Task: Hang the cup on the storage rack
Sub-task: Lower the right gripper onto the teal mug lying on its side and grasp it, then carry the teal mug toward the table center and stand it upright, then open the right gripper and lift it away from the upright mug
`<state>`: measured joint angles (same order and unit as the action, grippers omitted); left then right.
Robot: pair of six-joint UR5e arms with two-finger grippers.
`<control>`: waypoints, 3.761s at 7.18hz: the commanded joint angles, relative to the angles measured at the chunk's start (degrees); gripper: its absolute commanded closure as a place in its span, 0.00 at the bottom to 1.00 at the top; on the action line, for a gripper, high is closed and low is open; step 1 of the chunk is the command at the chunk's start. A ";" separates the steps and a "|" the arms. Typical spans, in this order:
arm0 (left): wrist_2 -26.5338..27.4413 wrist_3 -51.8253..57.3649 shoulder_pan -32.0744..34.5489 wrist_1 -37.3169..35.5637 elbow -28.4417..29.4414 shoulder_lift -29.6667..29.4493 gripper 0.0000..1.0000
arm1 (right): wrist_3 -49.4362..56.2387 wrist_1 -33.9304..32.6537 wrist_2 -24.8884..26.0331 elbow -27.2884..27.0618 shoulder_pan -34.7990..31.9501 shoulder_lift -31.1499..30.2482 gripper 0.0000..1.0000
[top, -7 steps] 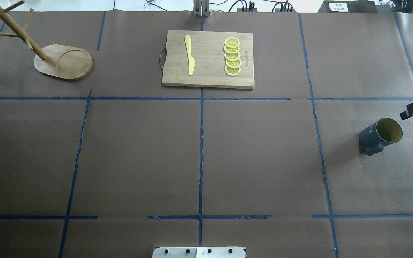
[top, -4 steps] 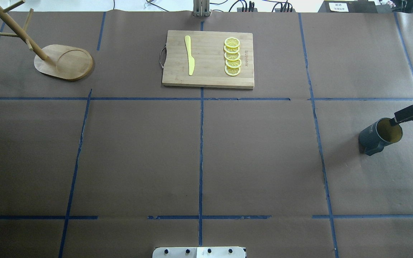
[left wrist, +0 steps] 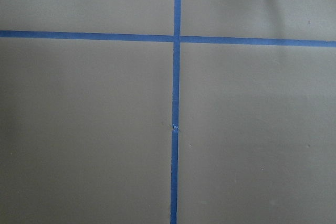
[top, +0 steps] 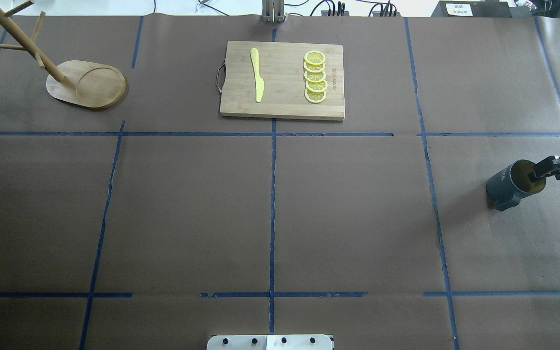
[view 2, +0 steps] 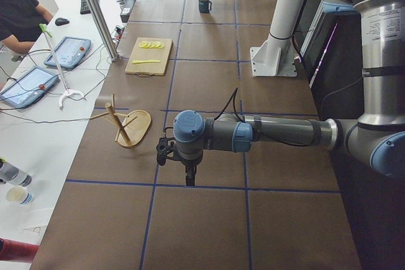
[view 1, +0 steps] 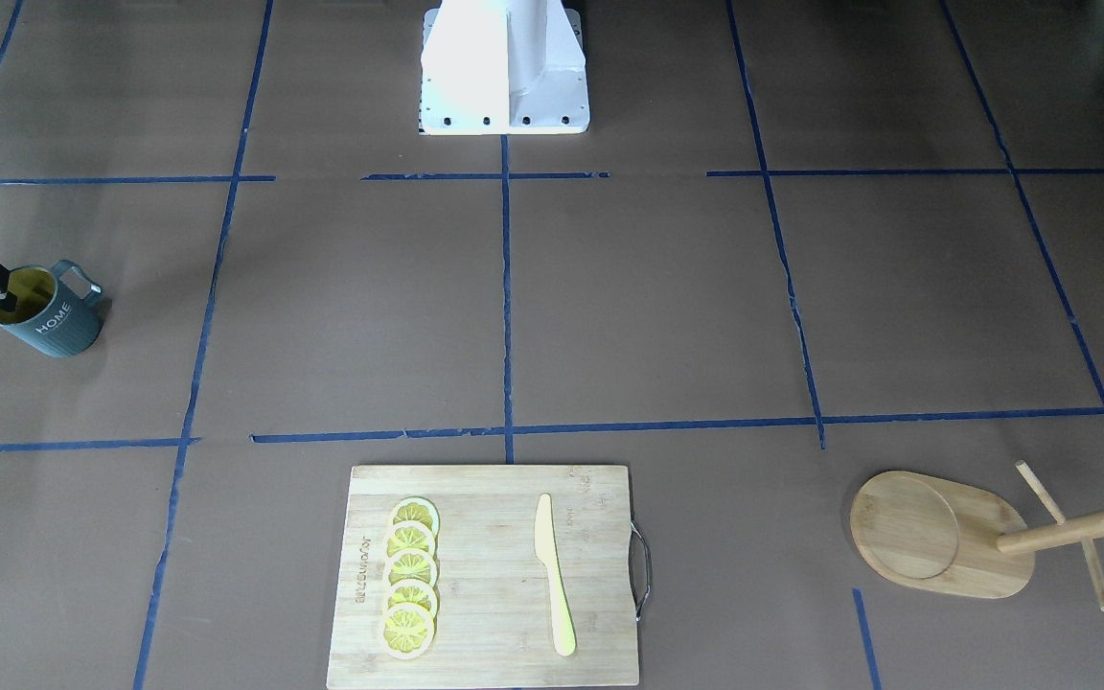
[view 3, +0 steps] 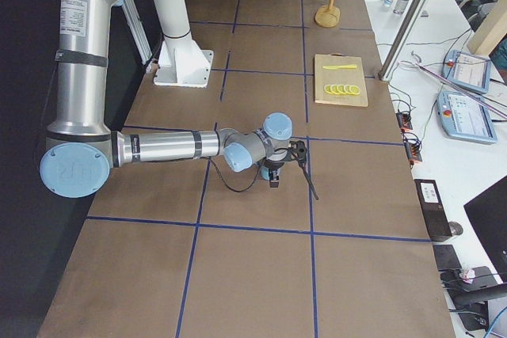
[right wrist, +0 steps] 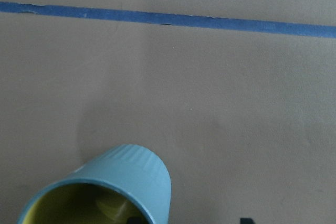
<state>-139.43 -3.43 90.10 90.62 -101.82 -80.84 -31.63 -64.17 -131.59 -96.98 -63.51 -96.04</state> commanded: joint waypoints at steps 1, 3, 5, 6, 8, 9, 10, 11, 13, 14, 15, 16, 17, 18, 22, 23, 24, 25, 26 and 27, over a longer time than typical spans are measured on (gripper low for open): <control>-1.73 0.09 0.08 0.09 -0.05 0.94 0.00 | -0.01 -0.34 -0.42 -0.23 0.14 -0.02 1.00; -1.73 0.17 0.07 0.00 0.04 0.95 0.00 | -0.71 -0.78 -1.22 -3.19 1.89 0.68 1.00; -1.82 0.18 -0.01 0.00 0.04 0.95 0.00 | -8.33 -5.49 -1.22 -10.56 5.31 4.17 1.00; -1.82 0.18 -0.01 0.00 0.04 0.95 0.00 | -13.32 -7.88 -0.95 -11.64 7.94 8.89 1.00; -1.90 -0.26 -0.01 0.00 0.04 0.95 0.00 | -28.24 -12.26 2.80 -11.65 16.19 19.69 1.00; -1.90 -0.18 -0.01 0.00 0.04 0.95 0.00 | -30.14 -17.78 5.96 -11.57 19.53 25.49 1.00; -1.90 -0.18 -0.01 0.00 0.04 0.95 0.00 | -34.60 -26.62 11.21 -10.87 24.53 33.73 1.00; -1.99 -0.18 -0.01 0.00 0.04 0.86 0.00 | -36.64 -30.01 15.79 -8.95 27.62 38.77 1.00; -4.17 -0.35 -0.01 0.00 0.04 0.95 0.00 | -42.36 -30.14 17.76 1.56 29.67 48.79 1.00; -4.19 -0.26 -0.01 0.00 0.21 0.95 0.00 | -42.64 -29.87 18.99 2.23 31.50 49.10 1.00; -4.28 -0.26 -0.01 0.00 0.30 0.95 0.00 | -44.21 -29.78 19.52 2.93 32.04 49.11 1.00; -4.28 -0.26 -0.01 0.00 0.21 0.95 0.00 | -44.57 -29.78 19.61 3.11 32.74 48.85 1.00; -4.28 -0.26 -0.01 0.00 0.21 0.95 0.00 | -46.66 -29.61 19.53 4.76 32.92 49.28 0.99; -4.28 -0.26 -0.01 0.00 0.21 0.95 0.00 | -47.55 -29.61 19.53 5.22 33.10 49.46 0.98; -4.36 0.00 -0.10 0.26 -0.31 0.86 0.00 | -46.95 -29.43 19.35 5.31 33.01 49.81 0.09; -4.71 -0.35 -0.19 3.22 -0.57 0.95 0.00 | -46.86 -28.04 18.74 5.05 32.40 49.90 0.00; -6.46 -0.26 -1.41 5.51 -0.66 0.95 0.00 | -46.77 -27.85 15.34 3.13 29.09 49.29 0.00; -6.47 -0.52 -6.47 11.54 -1.27 0.95 0.00 | -46.68 -27.94 9.74 -1.50 24.01 45.89 0.00; -6.39 -3.66 -10.17 18.47 -1.37 0.95 0.00 | -46.51 -27.94 7.42 -8.42 20.65 38.98 0.00; -5.86 -12.57 -14.82 28.12 -1.45 0.43 0.00 | -46.25 -27.85 7.31 -15.54 18.01 31.69 0.00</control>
<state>-145.63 -8.49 80.45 108.72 -103.10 -80.03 -78.14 -92.10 -122.65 -104.38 -41.72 -56.29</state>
